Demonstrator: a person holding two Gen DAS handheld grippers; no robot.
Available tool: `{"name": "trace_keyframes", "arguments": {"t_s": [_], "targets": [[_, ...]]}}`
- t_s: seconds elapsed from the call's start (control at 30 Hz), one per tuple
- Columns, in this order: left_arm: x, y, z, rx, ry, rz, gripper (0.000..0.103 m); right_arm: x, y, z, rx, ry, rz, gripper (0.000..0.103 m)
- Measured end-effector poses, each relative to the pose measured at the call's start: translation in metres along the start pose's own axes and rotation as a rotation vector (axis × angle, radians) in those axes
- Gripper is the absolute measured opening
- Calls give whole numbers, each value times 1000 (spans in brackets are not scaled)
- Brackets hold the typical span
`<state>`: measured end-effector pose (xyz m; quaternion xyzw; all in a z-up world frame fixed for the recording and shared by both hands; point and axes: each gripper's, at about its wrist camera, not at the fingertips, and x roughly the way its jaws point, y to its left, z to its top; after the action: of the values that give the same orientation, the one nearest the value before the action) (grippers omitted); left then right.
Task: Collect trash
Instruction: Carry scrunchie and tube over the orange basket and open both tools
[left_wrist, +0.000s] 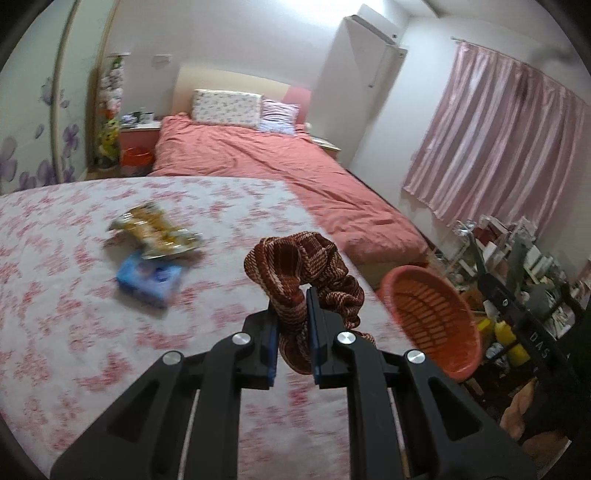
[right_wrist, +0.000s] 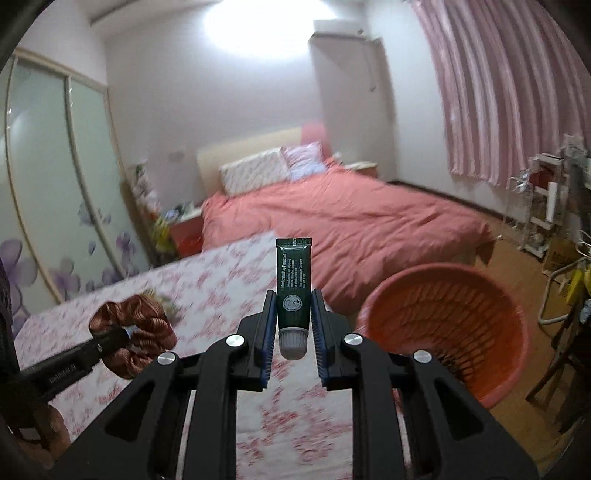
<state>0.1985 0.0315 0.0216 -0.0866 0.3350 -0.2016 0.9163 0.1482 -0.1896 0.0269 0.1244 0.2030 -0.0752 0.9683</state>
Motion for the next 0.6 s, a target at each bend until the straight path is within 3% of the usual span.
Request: {"name": "trace_keyframes", "arguments": {"t_s": [0.27, 0.6], "targets": [[19, -71, 6, 86, 14, -114, 14, -19, -49, 15, 72, -112, -124, 19], [50, -140, 4, 182, 52, -225, 14, -11, -95, 14, 159, -130, -196, 19]]}}
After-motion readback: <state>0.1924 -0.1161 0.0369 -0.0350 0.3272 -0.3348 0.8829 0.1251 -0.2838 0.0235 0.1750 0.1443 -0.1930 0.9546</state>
